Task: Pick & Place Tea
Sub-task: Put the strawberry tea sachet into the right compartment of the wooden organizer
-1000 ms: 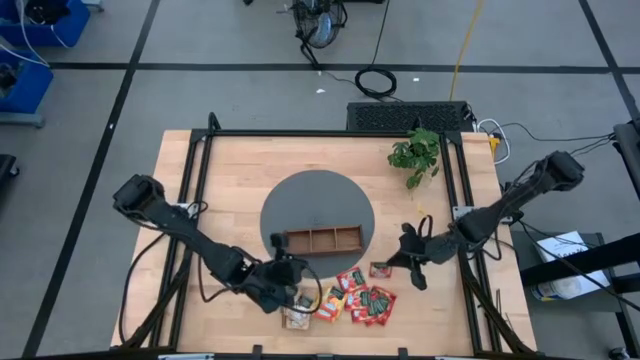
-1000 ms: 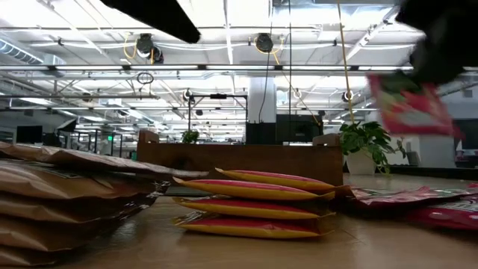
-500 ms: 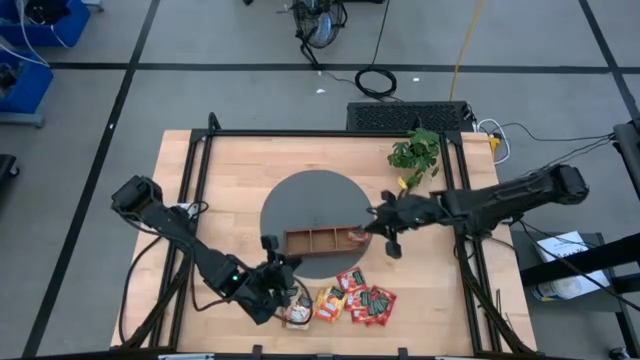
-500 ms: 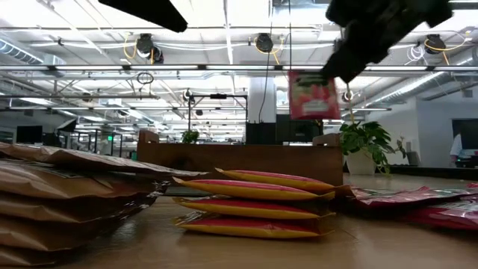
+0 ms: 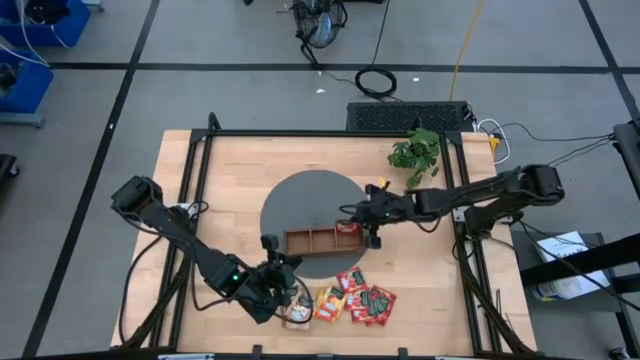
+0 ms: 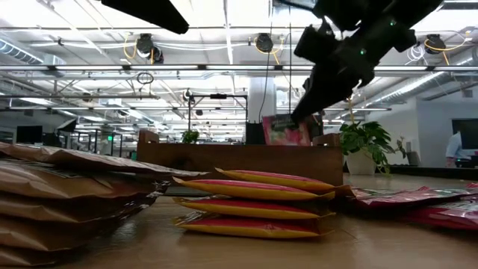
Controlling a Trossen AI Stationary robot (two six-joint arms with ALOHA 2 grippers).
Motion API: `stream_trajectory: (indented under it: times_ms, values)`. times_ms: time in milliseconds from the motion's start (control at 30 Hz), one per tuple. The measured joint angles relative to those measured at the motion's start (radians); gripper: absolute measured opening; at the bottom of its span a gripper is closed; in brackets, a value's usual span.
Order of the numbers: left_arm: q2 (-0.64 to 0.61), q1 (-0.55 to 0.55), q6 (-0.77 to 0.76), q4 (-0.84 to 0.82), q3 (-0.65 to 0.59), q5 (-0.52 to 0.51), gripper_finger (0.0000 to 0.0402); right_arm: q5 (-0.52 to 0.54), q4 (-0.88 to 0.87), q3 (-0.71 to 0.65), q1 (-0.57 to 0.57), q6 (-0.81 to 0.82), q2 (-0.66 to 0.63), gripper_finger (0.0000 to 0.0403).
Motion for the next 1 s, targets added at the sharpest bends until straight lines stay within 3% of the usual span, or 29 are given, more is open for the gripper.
stream_trajectory:
  times_ms: [267,500,867,1000]
  values:
    - [0.000,-0.005,-0.008,-0.004,0.000,0.001,0.0035,0.063,-0.004,0.000,0.040,0.003,0.042,0.0000]
    - [0.000,-0.005,-0.025,-0.008,0.000,0.002,0.0035,0.240,-0.002,0.000,0.107,0.035,0.044,0.0000]
    - [0.001,-0.005,-0.045,-0.022,0.000,0.009,0.0035,0.239,-0.003,-0.029,0.137,0.122,0.044,0.0001]
    - [0.001,-0.001,-0.045,-0.023,0.000,0.008,0.0035,0.241,-0.009,-0.048,0.137,0.187,0.043,0.0023]
